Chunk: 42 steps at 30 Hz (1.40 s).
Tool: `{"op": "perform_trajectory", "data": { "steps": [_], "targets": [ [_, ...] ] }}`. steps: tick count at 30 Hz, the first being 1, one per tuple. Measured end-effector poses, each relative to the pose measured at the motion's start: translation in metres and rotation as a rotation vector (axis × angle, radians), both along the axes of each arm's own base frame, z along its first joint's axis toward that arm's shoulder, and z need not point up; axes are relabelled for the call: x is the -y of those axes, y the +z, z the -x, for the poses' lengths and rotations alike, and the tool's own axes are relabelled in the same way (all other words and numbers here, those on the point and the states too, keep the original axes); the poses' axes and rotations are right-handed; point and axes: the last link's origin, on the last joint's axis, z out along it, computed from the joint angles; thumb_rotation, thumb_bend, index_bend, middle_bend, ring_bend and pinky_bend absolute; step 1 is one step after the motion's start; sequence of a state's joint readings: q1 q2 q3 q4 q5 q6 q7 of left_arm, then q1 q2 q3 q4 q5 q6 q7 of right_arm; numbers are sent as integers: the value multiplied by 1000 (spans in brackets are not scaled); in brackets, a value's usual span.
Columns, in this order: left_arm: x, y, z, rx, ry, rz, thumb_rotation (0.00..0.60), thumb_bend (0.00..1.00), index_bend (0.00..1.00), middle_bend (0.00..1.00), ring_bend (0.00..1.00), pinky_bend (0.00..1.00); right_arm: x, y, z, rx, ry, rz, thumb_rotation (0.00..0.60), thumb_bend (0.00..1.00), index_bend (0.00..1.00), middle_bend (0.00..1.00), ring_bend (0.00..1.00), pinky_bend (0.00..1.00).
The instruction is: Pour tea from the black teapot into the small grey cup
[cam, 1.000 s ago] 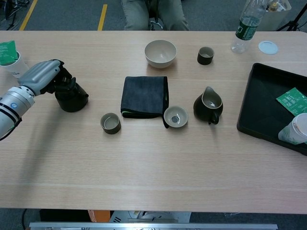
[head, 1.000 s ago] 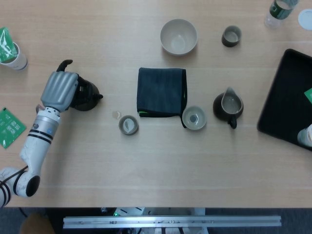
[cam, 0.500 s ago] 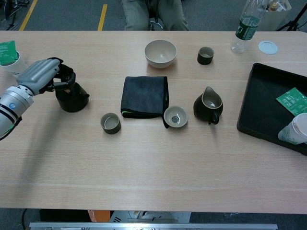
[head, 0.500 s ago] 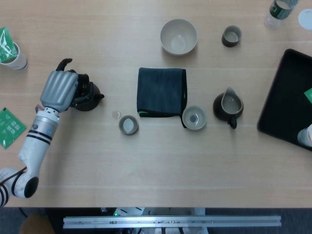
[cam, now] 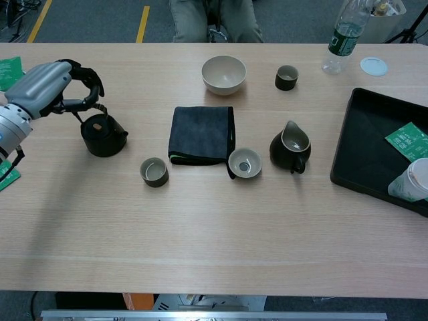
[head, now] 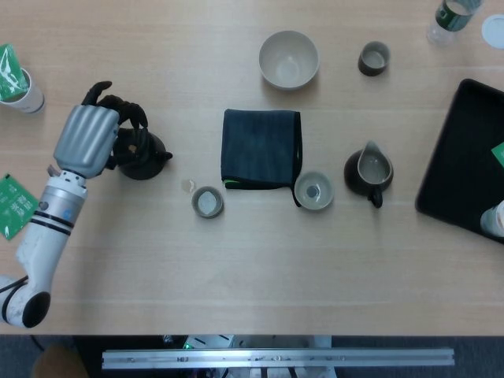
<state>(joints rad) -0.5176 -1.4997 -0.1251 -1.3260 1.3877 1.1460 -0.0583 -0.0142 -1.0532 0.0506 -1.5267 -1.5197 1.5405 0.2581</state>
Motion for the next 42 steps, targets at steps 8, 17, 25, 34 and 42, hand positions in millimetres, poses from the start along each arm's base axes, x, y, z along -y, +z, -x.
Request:
{"op": "perform_trajectory", "data": {
  "steps": [8, 17, 25, 34, 42],
  "targets": [
    [22, 41, -5, 29, -24, -53, 600, 512, 423, 472, 317, 154, 1, -2, 0, 0, -1, -6, 600, 110, 317, 347, 224, 286],
    [57, 68, -4, 2, 2, -80, 600, 511, 423, 472, 317, 161, 1, -5, -2, -3, 4, -13, 600, 111, 317, 347, 225, 286],
    [88, 85, 17, -98, 142, -132, 600, 511, 424, 471, 317, 162, -2, -5, -1, -16, -6, -12, 600, 110, 317, 347, 225, 286],
    [113, 101, 35, -119, 242, -247, 600, 511, 424, 471, 317, 162, 1, -11, -8, -23, 22, -33, 600, 111, 316, 347, 224, 286],
    [120, 103, 40, -119, 268, -270, 600, 511, 423, 470, 317, 162, 0, -10, -8, -22, 18, -29, 600, 111, 316, 347, 225, 286]
  ]
}}
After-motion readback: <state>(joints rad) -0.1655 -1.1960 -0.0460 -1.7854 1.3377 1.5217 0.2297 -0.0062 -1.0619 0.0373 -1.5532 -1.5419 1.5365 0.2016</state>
